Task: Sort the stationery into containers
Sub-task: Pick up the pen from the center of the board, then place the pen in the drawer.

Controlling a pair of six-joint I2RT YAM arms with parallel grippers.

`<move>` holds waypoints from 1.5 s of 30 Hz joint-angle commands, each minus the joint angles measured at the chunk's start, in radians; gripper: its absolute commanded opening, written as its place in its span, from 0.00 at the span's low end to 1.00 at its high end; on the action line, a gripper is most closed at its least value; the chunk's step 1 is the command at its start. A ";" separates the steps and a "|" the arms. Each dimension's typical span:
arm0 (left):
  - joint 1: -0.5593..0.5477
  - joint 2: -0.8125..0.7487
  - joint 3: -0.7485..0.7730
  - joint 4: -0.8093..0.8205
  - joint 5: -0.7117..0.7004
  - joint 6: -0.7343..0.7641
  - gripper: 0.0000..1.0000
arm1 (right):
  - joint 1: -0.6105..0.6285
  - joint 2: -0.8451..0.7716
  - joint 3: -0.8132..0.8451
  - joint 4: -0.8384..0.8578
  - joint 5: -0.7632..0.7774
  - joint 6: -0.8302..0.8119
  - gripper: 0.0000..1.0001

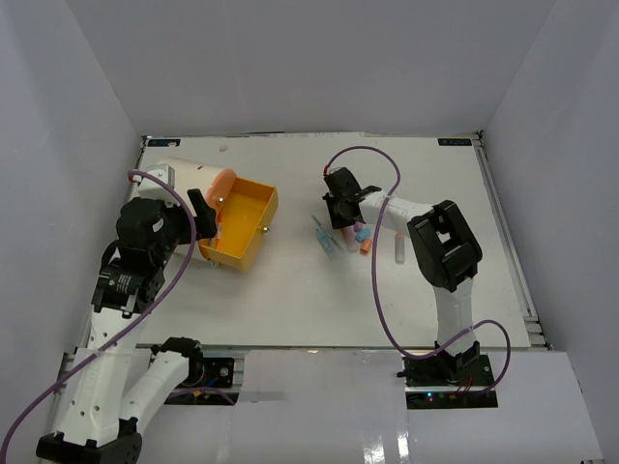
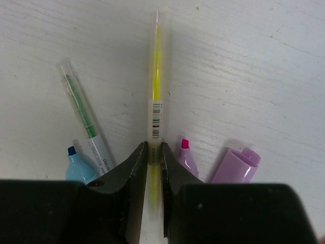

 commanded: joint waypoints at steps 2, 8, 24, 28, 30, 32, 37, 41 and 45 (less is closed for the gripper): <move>-0.005 0.002 -0.003 0.001 0.004 -0.001 0.98 | -0.009 -0.028 0.030 0.007 0.002 -0.011 0.17; -0.003 0.005 0.011 -0.002 0.002 0.000 0.98 | -0.006 -0.236 0.056 0.031 -0.057 0.043 0.15; -0.003 -0.004 0.034 -0.003 -0.010 -0.010 0.98 | 0.247 -0.326 0.052 0.435 -0.285 0.574 0.19; -0.003 -0.012 0.034 -0.008 -0.015 -0.009 0.98 | 0.299 -0.249 0.105 0.481 -0.265 0.625 0.22; -0.003 -0.015 0.035 -0.011 -0.018 -0.009 0.98 | 0.319 -0.225 0.131 0.462 -0.266 0.625 0.27; -0.003 -0.013 0.032 -0.010 -0.018 -0.007 0.98 | 0.325 -0.201 0.151 0.452 -0.280 0.625 0.34; -0.003 -0.013 0.031 -0.010 -0.013 -0.009 0.98 | 0.324 -0.215 0.153 0.397 -0.262 0.533 0.51; -0.003 -0.015 0.031 -0.011 -0.015 -0.007 0.98 | 0.311 -0.267 0.147 0.294 -0.156 0.350 0.52; -0.003 -0.018 0.028 -0.011 -0.016 -0.004 0.98 | 0.256 -0.318 0.110 0.150 -0.033 0.166 0.52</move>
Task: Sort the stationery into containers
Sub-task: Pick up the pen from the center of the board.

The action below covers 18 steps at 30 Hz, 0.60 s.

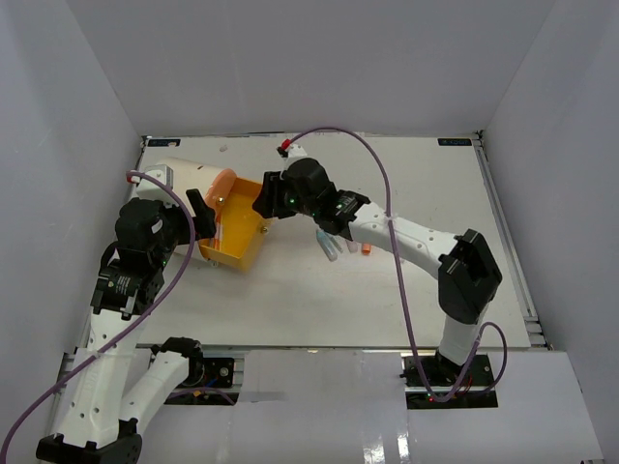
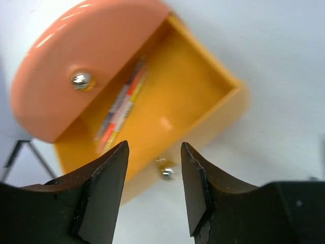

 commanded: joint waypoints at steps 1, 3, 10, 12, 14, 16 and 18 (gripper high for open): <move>-0.003 -0.013 0.026 -0.010 -0.010 -0.003 0.98 | -0.085 -0.093 -0.005 -0.142 0.149 -0.210 0.52; -0.005 -0.013 0.023 -0.010 -0.009 -0.001 0.98 | -0.122 -0.104 -0.031 -0.172 0.155 -0.298 0.50; -0.005 -0.008 0.018 -0.008 -0.007 -0.003 0.98 | -0.245 -0.043 -0.099 -0.296 0.096 -0.471 0.43; -0.003 -0.007 0.022 -0.008 -0.009 -0.001 0.98 | -0.261 -0.002 -0.095 -0.319 0.059 -0.508 0.41; -0.005 -0.005 0.022 -0.008 -0.009 -0.001 0.98 | -0.269 0.023 -0.090 -0.345 0.042 -0.528 0.40; -0.003 0.000 0.018 -0.008 -0.009 -0.001 0.98 | -0.269 0.055 -0.090 -0.359 0.020 -0.554 0.39; -0.003 0.001 0.017 -0.008 -0.006 -0.001 0.98 | -0.269 0.083 -0.088 -0.373 0.002 -0.564 0.37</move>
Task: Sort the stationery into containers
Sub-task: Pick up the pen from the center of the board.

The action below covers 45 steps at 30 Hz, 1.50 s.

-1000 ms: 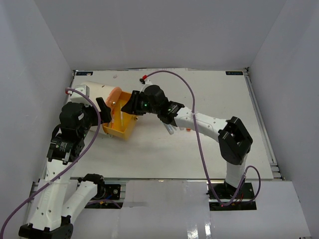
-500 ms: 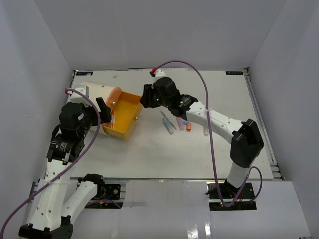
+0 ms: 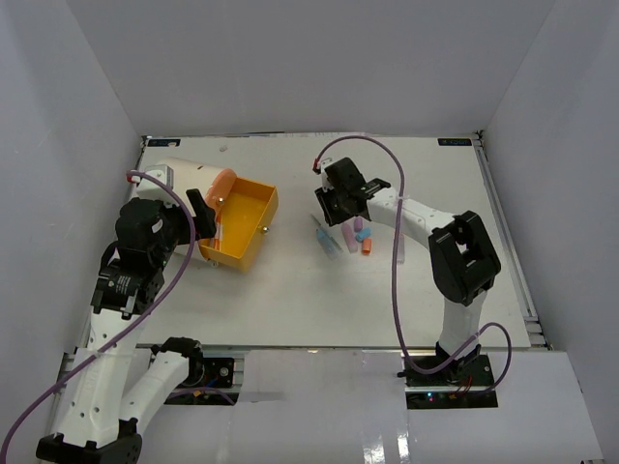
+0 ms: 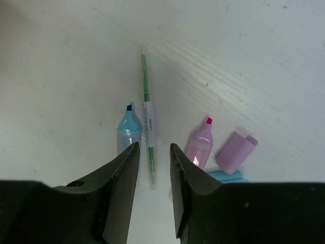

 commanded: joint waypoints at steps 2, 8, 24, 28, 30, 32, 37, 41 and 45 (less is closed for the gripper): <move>-0.003 0.003 0.014 -0.008 -0.005 -0.003 0.98 | 0.002 0.039 -0.004 -0.047 -0.052 -0.068 0.36; -0.003 0.008 0.014 -0.007 -0.007 -0.003 0.98 | 0.002 0.109 0.000 -0.050 -0.043 -0.070 0.33; -0.003 0.019 0.012 -0.005 -0.007 -0.001 0.98 | 0.002 0.185 0.020 -0.050 -0.052 -0.102 0.28; -0.005 0.022 0.012 -0.004 -0.007 0.000 0.98 | -0.001 0.195 0.032 -0.053 -0.029 -0.105 0.18; -0.005 0.022 0.015 -0.004 -0.007 0.002 0.98 | -0.004 0.180 0.043 -0.059 -0.011 -0.108 0.16; -0.003 0.023 0.022 -0.005 -0.007 0.002 0.98 | -0.003 0.143 0.052 -0.068 0.009 -0.116 0.13; -0.003 0.031 0.035 -0.002 -0.007 -0.001 0.98 | -0.003 0.030 0.086 -0.090 0.009 -0.084 0.12; -0.005 0.037 0.049 0.004 -0.004 -0.006 0.98 | -0.003 -0.087 0.130 -0.094 -0.099 0.104 0.12; -0.003 0.048 0.072 0.004 -0.004 -0.013 0.98 | 0.023 -0.162 0.114 0.022 -0.235 0.308 0.13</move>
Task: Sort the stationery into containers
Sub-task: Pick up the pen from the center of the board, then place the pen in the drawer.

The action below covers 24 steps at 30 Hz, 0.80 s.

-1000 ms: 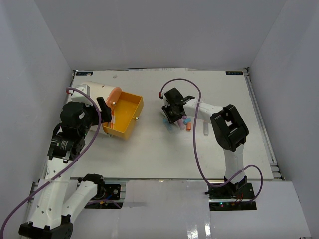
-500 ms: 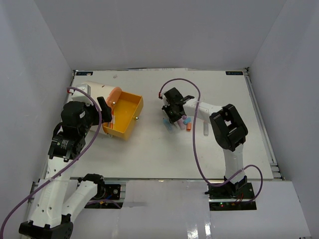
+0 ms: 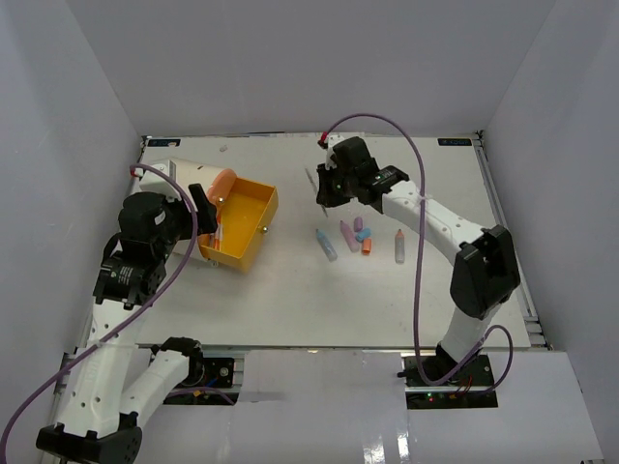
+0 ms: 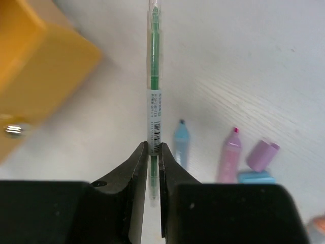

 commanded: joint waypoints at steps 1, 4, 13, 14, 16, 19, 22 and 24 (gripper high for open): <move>-0.003 0.001 0.054 0.002 -0.004 -0.012 0.98 | 0.032 -0.091 0.007 0.132 -0.140 0.238 0.14; -0.005 0.006 0.071 0.002 -0.012 -0.015 0.98 | 0.078 -0.117 -0.044 0.292 -0.194 0.416 0.15; -0.005 0.007 0.088 0.002 -0.018 -0.021 0.98 | 0.247 0.013 -0.001 0.591 -0.182 0.740 0.25; -0.003 0.009 0.089 0.003 -0.021 -0.021 0.98 | 0.254 0.027 0.024 0.596 -0.186 0.745 0.27; -0.003 0.010 0.097 0.003 -0.024 -0.021 0.98 | 0.267 0.060 0.049 0.585 -0.199 0.746 0.35; -0.005 0.021 0.101 0.005 -0.025 -0.023 0.98 | 0.267 0.065 0.048 0.579 -0.209 0.717 0.45; -0.005 0.035 0.103 0.003 -0.024 -0.028 0.98 | 0.267 0.052 0.043 0.557 -0.223 0.639 0.48; -0.003 0.045 0.109 0.003 -0.024 -0.031 0.98 | 0.261 0.013 0.014 0.545 -0.206 0.579 0.49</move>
